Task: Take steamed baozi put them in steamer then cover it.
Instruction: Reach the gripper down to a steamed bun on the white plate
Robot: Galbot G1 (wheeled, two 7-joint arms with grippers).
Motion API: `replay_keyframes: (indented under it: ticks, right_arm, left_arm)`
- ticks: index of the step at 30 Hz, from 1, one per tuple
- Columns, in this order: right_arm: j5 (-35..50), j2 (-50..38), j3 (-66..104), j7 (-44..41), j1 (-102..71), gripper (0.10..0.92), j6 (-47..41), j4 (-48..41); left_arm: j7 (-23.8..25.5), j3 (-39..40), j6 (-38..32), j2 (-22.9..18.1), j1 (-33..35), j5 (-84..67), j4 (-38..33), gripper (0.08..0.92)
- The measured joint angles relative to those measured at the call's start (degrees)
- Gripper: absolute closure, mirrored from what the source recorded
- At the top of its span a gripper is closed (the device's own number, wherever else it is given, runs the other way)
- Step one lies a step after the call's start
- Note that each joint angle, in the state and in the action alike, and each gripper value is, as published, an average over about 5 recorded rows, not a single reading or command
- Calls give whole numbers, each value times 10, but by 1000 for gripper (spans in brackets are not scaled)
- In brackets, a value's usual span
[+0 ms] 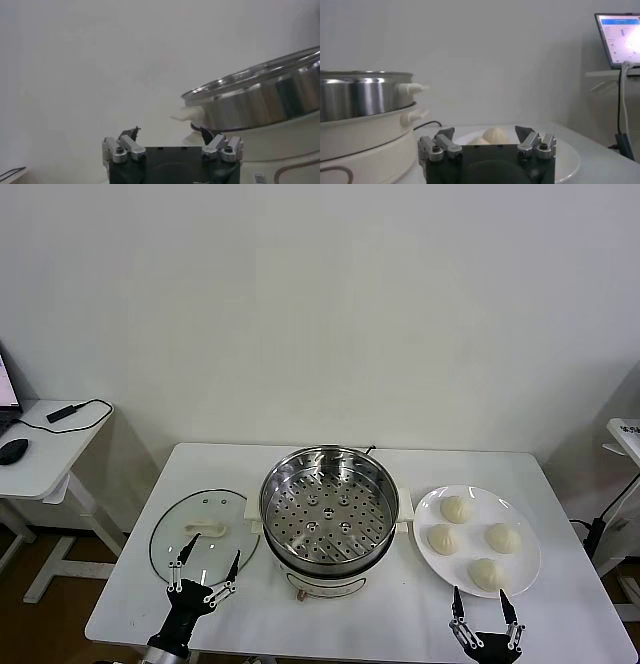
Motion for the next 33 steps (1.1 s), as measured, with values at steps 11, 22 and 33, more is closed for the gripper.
replay_keyframes:
  ticks: [11,22,33]
  right_arm:
    - [67,-84,7,27,125,203,-113,-7]
    - [188,-208,-91,1,386,203,-219,-151]
    - [224,-311,-263,-210,628,203,-291,-327]
  left_arm:
    - [-2,3,-1,4,1,-4,-16,177]
    - [-6,7,7,3,-7,-13,-39,177]
    - [-9,15,16,1,-18,-14,-50,177]
